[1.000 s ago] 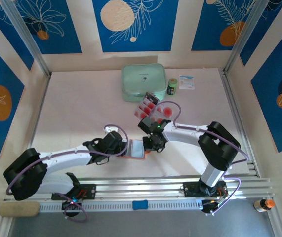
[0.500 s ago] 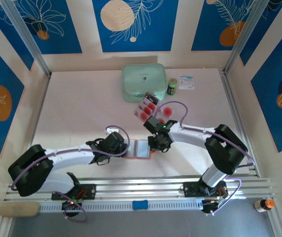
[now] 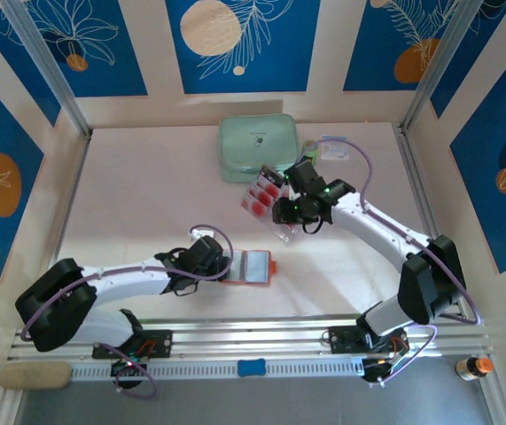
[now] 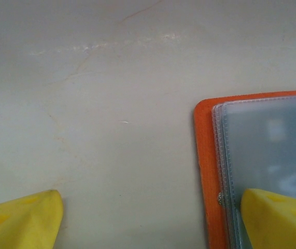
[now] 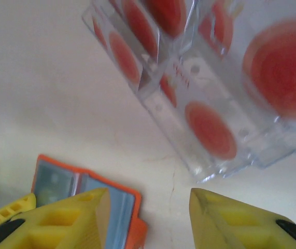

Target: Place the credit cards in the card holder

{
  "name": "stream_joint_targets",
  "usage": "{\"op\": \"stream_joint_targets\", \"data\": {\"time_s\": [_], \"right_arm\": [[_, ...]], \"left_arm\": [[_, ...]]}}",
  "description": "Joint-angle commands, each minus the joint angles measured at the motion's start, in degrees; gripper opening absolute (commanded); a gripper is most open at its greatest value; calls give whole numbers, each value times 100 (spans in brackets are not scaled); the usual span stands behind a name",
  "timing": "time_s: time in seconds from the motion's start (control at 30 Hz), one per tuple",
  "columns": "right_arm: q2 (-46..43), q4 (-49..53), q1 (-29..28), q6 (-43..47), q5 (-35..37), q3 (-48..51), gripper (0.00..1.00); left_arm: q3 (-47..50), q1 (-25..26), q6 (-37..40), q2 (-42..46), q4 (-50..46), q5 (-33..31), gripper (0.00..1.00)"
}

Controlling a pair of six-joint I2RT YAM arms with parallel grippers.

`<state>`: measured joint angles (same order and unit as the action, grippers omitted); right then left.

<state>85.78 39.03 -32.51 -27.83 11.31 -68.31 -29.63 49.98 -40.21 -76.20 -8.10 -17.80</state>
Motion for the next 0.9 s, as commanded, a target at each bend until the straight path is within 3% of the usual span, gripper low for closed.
{"op": "stream_joint_targets", "data": {"time_s": [0.0,0.13,0.47,0.87], "right_arm": [[434,493,108,733,-208,-477,39],[1007,859,123,1181,-27,-1034,32],[1756,1185,26,1670,1242,-1683,32],[2250,1153,17,1755,1216,-1832,33]], "left_arm": [[-8,-30,-42,-60,15,32,89],[23,-30,-49,-44,36,38,89],[63,-32,-84,-31,31,49,89],[71,-31,-95,-34,46,68,89]]}}
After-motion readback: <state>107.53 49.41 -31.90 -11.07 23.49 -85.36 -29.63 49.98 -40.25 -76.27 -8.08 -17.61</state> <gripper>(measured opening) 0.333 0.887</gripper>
